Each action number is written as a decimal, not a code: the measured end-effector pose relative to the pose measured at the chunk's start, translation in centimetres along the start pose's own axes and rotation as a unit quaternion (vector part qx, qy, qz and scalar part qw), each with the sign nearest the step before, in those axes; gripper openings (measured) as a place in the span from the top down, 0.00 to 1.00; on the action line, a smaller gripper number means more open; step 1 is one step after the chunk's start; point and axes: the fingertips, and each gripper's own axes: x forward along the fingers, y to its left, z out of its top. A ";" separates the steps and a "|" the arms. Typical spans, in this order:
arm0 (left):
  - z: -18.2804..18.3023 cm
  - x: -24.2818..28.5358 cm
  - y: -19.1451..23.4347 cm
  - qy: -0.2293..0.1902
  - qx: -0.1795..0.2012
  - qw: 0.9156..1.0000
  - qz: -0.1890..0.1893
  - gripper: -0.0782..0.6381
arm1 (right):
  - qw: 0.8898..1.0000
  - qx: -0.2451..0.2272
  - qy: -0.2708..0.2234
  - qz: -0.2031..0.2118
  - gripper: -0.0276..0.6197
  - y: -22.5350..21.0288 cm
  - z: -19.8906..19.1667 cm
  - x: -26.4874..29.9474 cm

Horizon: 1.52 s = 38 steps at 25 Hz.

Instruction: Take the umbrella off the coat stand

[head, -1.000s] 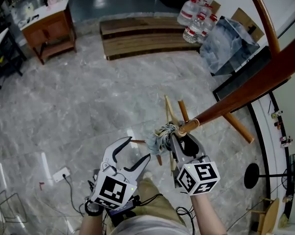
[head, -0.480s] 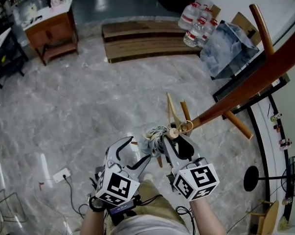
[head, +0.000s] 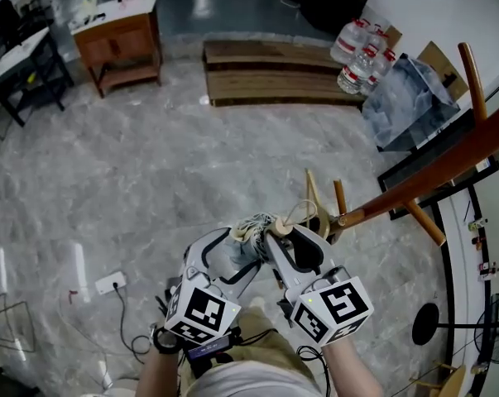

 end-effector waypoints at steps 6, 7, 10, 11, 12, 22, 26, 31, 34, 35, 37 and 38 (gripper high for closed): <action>0.0 -2.3 1.7 -0.001 -0.006 1.000 0.029 0.43 | 0.998 -0.029 -0.001 0.058 0.77 3.4 1.2 1.7; 0.1 -2.6 2.0 -0.001 -0.005 0.999 0.035 0.43 | 0.997 -0.034 -0.002 0.068 0.77 3.9 1.5 1.9; 0.6 -3.7 2.7 -0.003 -0.003 0.999 0.054 0.45 | 0.994 -0.047 -0.005 0.100 0.77 5.4 2.4 2.6; 0.7 -4.2 3.0 -0.004 -0.002 0.998 0.060 0.45 | 0.993 -0.051 -0.006 0.110 0.77 6.1 2.6 2.8; 0.7 -4.6 3.2 -0.004 -0.002 0.998 0.066 0.46 | 0.991 -0.055 -0.006 0.121 0.77 6.7 2.8 3.1; 0.4 -8.4 5.2 0.008 0.000 0.991 0.137 0.51 | 0.975 -0.091 -0.009 0.202 0.77 11.7 3.9 4.6; 0.4 -9.5 5.7 0.009 -0.003 0.988 0.157 0.52 | 0.971 -0.096 -0.016 0.220 0.77 12.9 4.3 4.9; 0.7 -10.8 6.2 0.010 -0.005 0.983 0.182 0.52 | 0.966 -0.102 -0.022 0.237 0.77 14.0 5.0 4.9; 0.5 -11.1 6.2 0.006 -0.007 0.982 0.187 0.52 | 0.964 -0.107 -0.024 0.243 0.77 14.5 4.8 5.0; 0.4 -11.2 6.2 0.007 -0.008 0.982 0.190 0.52 | 0.963 -0.108 -0.025 0.245 0.77 14.6 4.7 5.0; 0.3 -11.5 6.3 0.011 -0.008 0.980 0.199 0.52 | 0.962 -0.111 -0.025 0.247 0.77 14.8 4.7 4.8; 0.3 -11.5 6.3 0.013 -0.007 0.980 0.200 0.52 | 0.962 -0.112 -0.025 0.247 0.77 14.8 4.7 4.8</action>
